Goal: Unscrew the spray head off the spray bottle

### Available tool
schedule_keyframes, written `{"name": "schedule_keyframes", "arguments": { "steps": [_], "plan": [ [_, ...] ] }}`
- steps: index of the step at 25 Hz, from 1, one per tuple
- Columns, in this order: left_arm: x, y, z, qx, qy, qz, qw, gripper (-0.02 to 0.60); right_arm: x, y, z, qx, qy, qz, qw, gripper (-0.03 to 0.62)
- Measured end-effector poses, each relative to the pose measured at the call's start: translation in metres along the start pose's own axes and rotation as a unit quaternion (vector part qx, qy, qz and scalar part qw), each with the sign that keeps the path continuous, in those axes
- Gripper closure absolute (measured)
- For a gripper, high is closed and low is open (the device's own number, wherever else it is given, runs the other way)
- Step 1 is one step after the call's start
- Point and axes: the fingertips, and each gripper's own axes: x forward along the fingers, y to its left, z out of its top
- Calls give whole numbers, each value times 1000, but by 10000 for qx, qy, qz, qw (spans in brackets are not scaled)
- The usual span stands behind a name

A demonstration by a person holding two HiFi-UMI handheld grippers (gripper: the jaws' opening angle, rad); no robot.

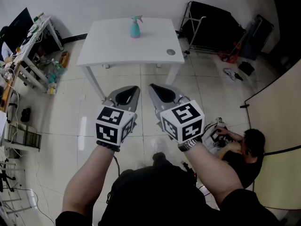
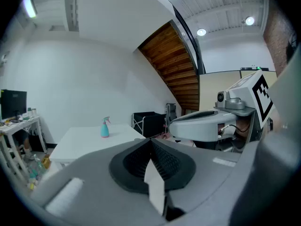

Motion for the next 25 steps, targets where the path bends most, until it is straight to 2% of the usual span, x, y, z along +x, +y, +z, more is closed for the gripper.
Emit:
{"name": "schedule_keyframes", "arguments": {
  "steps": [8, 25],
  "plan": [
    [45, 9, 3, -101, 198, 88, 9997, 566, 19, -46, -3, 171, 81, 69, 9998, 603],
    [145, 35, 30, -206, 274, 598, 9976, 566, 66, -142, 3, 240, 160, 545, 9981, 603]
  ]
}}
